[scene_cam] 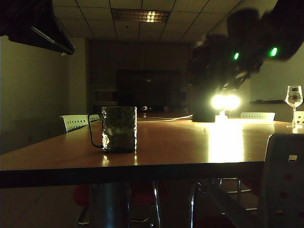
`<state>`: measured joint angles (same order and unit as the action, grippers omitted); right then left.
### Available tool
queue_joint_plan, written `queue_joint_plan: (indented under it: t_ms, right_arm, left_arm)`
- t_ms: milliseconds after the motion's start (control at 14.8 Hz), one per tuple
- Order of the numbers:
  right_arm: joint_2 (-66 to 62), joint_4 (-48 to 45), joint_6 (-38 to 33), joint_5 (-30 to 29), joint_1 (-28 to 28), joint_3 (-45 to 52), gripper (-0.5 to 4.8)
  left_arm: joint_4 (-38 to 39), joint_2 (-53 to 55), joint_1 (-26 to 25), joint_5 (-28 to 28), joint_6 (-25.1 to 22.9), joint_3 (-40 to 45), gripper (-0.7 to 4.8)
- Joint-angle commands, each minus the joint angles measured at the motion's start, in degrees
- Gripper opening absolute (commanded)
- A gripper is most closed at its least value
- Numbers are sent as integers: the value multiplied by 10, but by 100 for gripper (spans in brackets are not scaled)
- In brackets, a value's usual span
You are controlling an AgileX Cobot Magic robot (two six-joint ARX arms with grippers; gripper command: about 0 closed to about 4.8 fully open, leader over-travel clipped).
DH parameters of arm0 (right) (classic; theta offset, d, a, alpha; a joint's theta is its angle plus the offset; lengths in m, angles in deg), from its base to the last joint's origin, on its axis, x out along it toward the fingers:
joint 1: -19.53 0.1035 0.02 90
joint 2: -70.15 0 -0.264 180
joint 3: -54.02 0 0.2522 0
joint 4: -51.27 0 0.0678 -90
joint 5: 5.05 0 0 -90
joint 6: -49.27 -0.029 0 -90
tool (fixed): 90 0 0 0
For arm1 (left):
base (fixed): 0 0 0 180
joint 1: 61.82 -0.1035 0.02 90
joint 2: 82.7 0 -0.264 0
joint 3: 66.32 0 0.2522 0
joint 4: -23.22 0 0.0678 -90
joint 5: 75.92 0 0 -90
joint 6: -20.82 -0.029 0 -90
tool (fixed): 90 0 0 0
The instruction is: Pick up the black thermos cup, pour some water from it into the cup, and then put the thermos cup back on the table.
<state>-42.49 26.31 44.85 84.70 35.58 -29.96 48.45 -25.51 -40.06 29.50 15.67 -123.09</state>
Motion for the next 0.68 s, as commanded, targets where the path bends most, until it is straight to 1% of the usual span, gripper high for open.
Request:
queue_joint_plan:
  t_ms: [68, 542, 610, 678]
  right_arm:
    - [-12, -49, -1, -12, 2, -6, 179]
    - [-55, -63, -1, -14, 2, -6, 181]
    - [-56, -63, -1, -15, 2, -6, 204]
    - [-56, -64, 0, -23, 2, -6, 287]
  left_arm:
    - [0, -1, 1, 5, 0, -3, -6]
    - [1, -1, 1, 5, 0, -3, -6]
    - [1, -1, 1, 5, 0, -3, -6]
    - [1, -1, 1, 5, 0, -3, -6]
